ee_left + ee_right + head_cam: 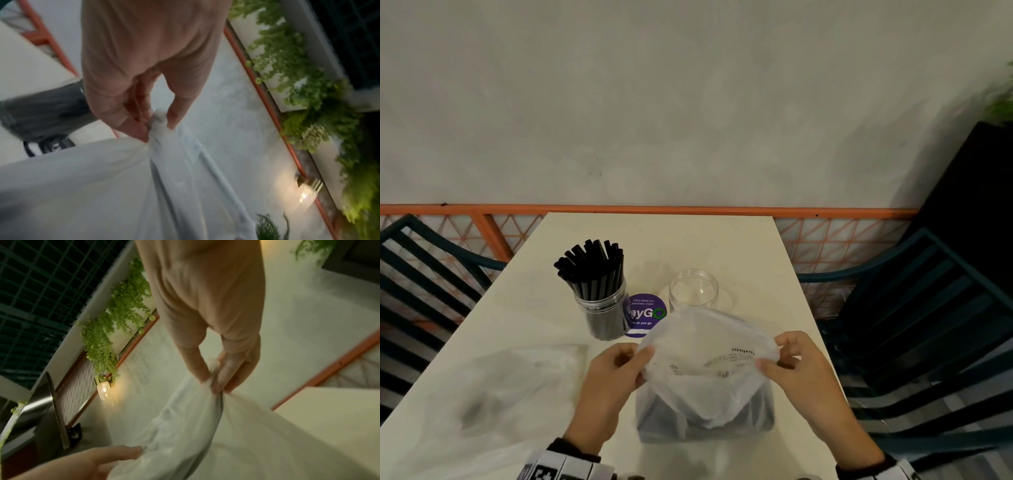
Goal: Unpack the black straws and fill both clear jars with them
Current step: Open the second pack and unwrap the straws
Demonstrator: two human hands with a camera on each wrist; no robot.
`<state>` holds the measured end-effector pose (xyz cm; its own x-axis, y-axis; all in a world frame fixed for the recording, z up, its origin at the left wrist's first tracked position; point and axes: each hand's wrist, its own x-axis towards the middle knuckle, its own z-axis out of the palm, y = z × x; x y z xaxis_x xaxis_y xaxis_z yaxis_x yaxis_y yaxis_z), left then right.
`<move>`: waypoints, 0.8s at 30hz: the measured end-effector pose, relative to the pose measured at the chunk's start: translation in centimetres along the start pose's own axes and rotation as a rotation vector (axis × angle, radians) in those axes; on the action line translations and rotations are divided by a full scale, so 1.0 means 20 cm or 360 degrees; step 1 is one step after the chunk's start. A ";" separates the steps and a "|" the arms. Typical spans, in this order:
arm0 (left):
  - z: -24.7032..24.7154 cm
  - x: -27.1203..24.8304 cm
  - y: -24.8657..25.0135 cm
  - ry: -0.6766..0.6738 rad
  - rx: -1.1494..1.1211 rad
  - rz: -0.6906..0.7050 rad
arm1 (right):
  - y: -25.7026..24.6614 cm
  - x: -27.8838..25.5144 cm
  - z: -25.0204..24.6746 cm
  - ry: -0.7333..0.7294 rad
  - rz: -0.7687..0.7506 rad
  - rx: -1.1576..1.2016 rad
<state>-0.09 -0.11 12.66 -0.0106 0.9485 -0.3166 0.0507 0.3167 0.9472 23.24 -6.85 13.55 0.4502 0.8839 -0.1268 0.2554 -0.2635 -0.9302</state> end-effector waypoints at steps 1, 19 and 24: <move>0.01 0.00 0.00 -0.0064 -0.0083 -0.0044 | 0.01 0.00 0.02 0.0002 0.0018 0.0064; -0.09 0.03 0.01 -0.0671 -0.1087 -0.0611 | 0.01 0.10 -0.09 -0.0560 0.1061 0.1629; -0.12 0.02 0.01 -0.0718 -0.0605 -0.0257 | 0.07 0.10 -0.10 -0.0675 0.0709 0.1389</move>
<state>-2.46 0.27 12.86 0.4398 0.8184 -0.3698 -0.2769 0.5152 0.8111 26.26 -6.34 12.72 -0.0254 0.8825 -0.4696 -0.6355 -0.3769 -0.6739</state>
